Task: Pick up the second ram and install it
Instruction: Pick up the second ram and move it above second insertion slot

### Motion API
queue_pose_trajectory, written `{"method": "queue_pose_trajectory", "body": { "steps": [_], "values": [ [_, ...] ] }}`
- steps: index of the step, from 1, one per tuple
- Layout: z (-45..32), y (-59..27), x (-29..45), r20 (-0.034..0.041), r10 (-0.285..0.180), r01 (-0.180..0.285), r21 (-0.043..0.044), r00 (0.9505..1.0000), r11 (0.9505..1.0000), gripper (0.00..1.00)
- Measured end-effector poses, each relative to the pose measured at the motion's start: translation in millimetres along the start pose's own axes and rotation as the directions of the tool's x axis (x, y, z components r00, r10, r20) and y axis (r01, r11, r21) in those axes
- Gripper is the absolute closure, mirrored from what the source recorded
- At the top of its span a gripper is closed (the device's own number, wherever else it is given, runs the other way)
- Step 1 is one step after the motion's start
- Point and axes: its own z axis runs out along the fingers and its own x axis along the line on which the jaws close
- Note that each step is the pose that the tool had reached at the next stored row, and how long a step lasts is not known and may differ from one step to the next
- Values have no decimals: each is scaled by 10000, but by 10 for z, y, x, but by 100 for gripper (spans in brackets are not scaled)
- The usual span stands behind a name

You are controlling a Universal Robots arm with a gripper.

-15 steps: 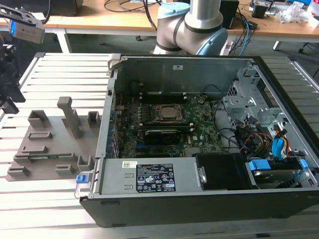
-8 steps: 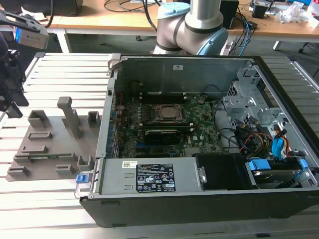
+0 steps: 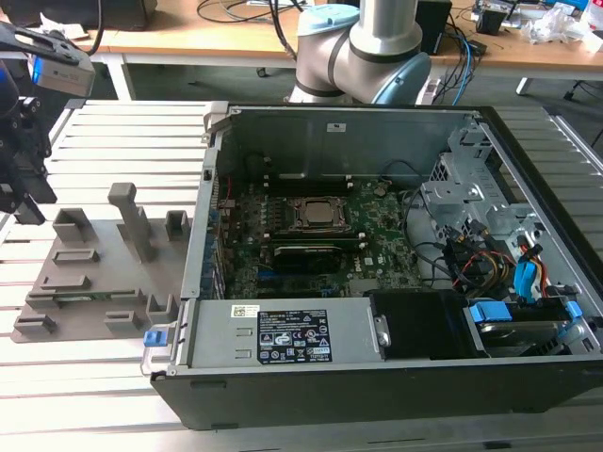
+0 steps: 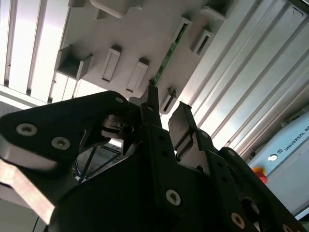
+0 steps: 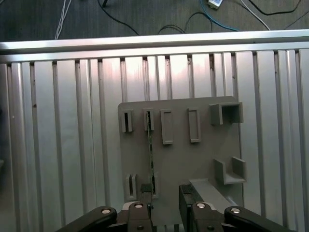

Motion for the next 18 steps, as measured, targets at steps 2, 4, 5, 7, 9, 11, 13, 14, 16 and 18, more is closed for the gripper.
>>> {"method": "queue_pose_trajectory", "body": {
  "steps": [2, 4, 5, 7, 9, 11, 13, 14, 16, 18],
  "values": [
    [12, -2, 0, 1, -1, 1, 0, 10000, 10000, 64],
    [29, -5, 0, 1, -1, 1, 0, 10000, 10000, 64],
    [39, -6, 0, 0, 0, 0, -1, 10000, 10000, 64],
    [50, -6, 0, 0, 0, 0, -1, 10000, 10000, 64],
    [59, -7, 0, 1, 0, 0, 1, 10000, 10000, 64],
    [97, -8, 1, 1, 0, 0, 0, 10000, 10000, 64],
    [122, -8, 1, 1, -1, 1, 0, 10000, 10000, 64],
    [136, -9, 2, 1, 0, 0, 1, 10000, 10000, 64],
    [182, -10, 2, 1, 0, 0, 0, 10000, 10000, 64],
    [206, -10, 3, 1, -1, 1, 0, 10000, 10000, 64]
  ]
}}
